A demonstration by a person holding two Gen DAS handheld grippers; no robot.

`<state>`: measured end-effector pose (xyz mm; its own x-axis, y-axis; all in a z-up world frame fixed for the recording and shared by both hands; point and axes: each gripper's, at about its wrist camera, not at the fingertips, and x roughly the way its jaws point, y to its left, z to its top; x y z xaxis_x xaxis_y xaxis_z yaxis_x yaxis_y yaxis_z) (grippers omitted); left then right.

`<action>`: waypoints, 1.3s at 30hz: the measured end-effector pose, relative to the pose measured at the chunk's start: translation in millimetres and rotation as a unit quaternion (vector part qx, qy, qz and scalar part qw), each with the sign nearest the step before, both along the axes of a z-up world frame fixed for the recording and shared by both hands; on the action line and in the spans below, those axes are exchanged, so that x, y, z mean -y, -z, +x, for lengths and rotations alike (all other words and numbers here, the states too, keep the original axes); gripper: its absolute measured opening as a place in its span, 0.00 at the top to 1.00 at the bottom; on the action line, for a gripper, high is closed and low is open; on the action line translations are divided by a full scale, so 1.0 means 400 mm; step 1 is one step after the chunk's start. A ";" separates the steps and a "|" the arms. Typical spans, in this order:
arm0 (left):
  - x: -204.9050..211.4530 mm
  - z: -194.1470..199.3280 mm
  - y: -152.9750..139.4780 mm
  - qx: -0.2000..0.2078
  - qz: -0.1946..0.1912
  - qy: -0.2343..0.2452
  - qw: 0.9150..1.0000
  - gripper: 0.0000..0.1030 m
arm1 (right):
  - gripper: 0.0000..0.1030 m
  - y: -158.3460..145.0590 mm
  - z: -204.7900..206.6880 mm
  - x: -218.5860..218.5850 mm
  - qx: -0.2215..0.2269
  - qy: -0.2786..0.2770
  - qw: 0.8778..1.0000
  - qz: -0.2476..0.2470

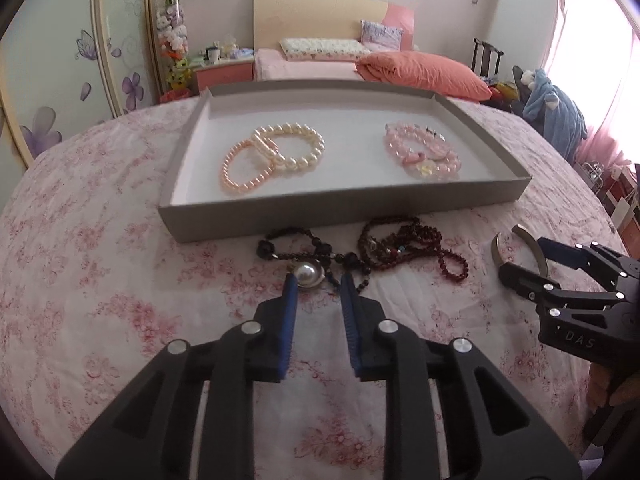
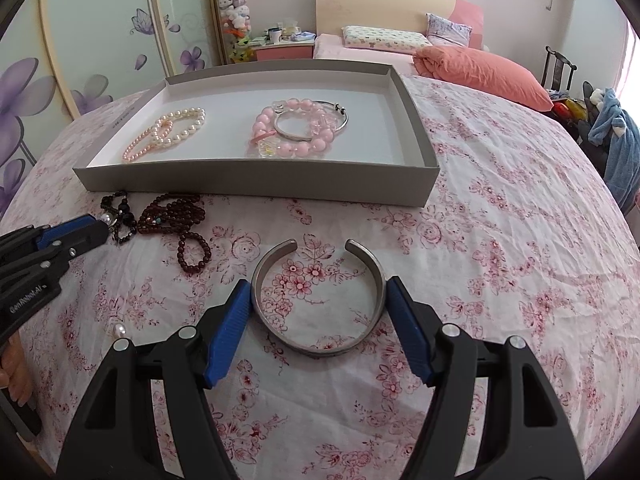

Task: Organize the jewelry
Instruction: 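Grasp the black bead necklace with pendant with the left tool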

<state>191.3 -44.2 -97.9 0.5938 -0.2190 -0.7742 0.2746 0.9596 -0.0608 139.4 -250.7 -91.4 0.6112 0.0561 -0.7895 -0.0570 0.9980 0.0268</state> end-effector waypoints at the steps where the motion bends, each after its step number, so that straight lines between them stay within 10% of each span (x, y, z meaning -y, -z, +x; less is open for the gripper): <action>1: 0.003 0.001 0.003 -0.002 0.004 -0.001 1.000 0.77 | 0.33 0.000 0.000 0.000 0.000 0.000 1.000 0.000; 18: -0.070 -0.004 0.003 0.000 0.014 -0.025 1.000 0.98 | 0.33 -0.002 0.003 -0.002 0.002 -0.001 1.000 0.000; 30: -0.069 -0.004 -0.023 -0.001 -0.067 -0.020 0.998 0.64 | 0.33 -0.004 0.009 -0.006 0.003 -0.002 1.000 0.001; 39: -0.083 0.081 -0.006 -0.026 -0.058 -0.075 0.995 0.72 | 0.33 -0.003 0.008 -0.004 0.003 -0.002 1.000 0.001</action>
<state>223.6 -11.1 -95.3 0.5866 -0.2206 -0.7792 0.1231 0.9753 -0.1835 142.8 -249.1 -90.0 0.6151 0.0612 -0.7861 -0.0619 0.9977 0.0292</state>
